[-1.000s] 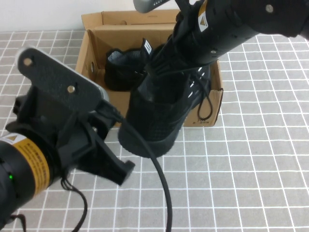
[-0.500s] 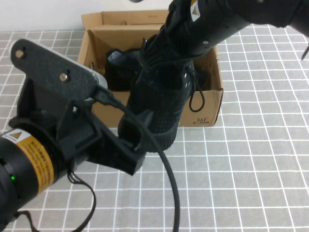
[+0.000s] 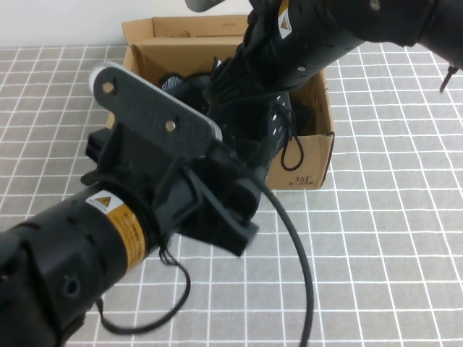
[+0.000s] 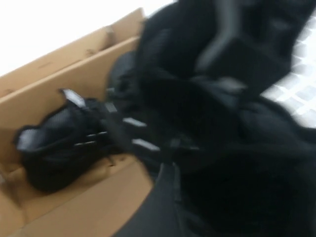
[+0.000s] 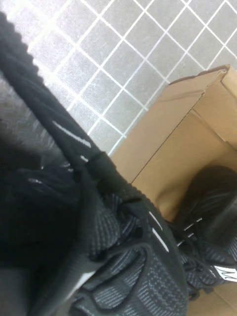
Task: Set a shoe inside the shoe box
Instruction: Hand over the shoe
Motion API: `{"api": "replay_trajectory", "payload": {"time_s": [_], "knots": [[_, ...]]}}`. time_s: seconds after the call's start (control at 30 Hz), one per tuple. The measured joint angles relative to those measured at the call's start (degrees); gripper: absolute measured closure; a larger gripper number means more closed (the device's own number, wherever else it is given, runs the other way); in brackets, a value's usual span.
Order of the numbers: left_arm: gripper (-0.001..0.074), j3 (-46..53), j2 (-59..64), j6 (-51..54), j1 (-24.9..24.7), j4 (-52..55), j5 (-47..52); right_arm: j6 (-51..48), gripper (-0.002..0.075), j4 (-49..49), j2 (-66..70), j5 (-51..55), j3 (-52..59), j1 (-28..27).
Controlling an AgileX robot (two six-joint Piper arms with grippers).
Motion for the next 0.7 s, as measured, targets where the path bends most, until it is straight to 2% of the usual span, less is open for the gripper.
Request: {"api": "replay_trajectory", "payload": {"time_s": [0.2,0.7], "knots": [[0.007,0.0,1.69,-10.8,0.0,7.77,4.03,0.0,0.0732,0.0,0.0,0.0,0.0,0.0],[0.0069,0.0,2.28,-17.26,0.0,10.41,3.38,-1.7,0.0732,1.12,0.0,0.0,-1.08,0.0]]}}
